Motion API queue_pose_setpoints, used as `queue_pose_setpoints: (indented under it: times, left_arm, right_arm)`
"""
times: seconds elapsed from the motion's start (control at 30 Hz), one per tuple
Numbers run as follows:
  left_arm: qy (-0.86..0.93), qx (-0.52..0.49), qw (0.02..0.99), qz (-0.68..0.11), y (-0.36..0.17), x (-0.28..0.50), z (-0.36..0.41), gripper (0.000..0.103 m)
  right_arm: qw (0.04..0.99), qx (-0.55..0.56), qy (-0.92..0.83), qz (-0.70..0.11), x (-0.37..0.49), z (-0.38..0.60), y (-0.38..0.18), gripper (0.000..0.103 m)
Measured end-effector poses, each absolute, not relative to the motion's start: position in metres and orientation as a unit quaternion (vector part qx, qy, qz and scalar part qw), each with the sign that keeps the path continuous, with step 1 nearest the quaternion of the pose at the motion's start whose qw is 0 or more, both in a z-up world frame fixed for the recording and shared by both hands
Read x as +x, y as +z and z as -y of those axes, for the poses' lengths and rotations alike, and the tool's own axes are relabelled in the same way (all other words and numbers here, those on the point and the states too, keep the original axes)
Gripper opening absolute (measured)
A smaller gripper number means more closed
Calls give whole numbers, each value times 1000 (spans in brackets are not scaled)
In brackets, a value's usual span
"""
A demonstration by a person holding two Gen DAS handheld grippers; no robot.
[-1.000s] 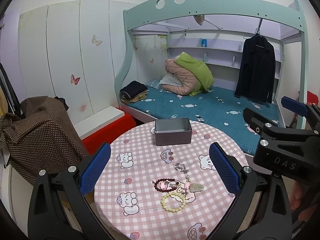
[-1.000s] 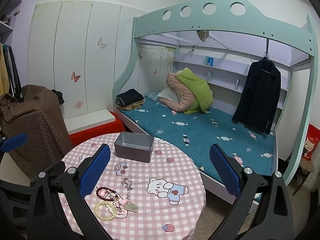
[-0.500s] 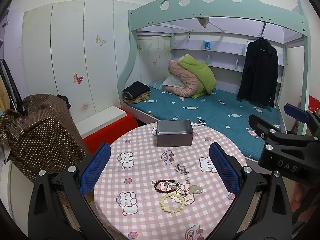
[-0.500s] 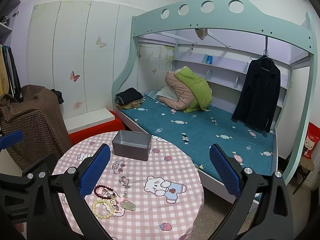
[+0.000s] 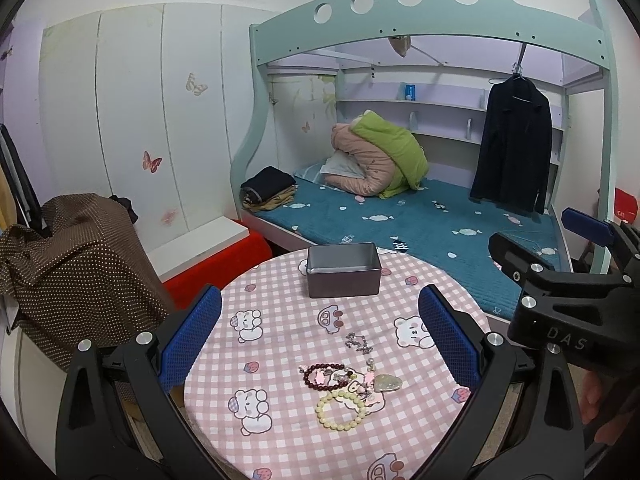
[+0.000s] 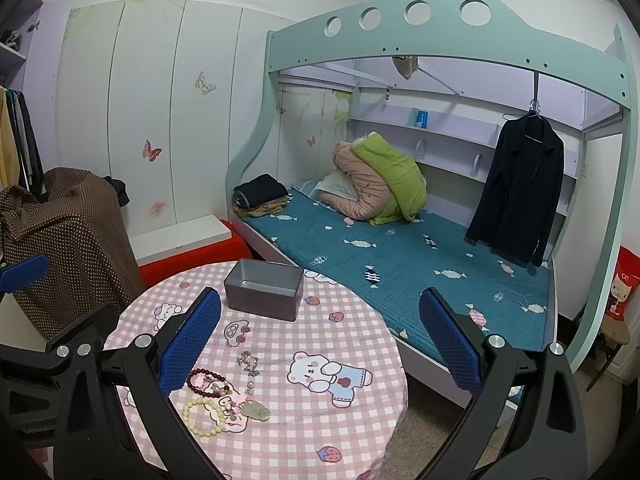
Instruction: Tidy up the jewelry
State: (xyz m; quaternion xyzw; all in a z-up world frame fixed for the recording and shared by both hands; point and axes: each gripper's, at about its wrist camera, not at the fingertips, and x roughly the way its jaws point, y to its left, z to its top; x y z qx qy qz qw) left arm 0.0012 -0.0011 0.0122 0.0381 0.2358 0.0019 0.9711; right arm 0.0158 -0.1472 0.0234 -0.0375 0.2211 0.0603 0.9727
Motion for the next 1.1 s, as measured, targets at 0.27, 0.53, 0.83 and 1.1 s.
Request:
queue_pose_setpoints:
  times: [0.27, 0.53, 0.83, 1.1]
  left_arm:
    - [0, 35, 970, -242, 12, 5, 4, 98]
    - [-5, 31, 967, -253, 6, 16, 3, 98]
    - [-10, 27, 961, -275, -5, 24, -2, 98]
    - [-17, 13, 946, -324, -31, 35, -14, 98]
  right_arm:
    - [971, -35, 60, -230, 19, 150, 19, 95]
    - [969, -33, 56, -239, 23, 152, 16, 95]
    - [964, -30, 51, -259, 30, 154, 9, 95]
    - [953, -22, 58, -295, 40, 154, -10, 95]
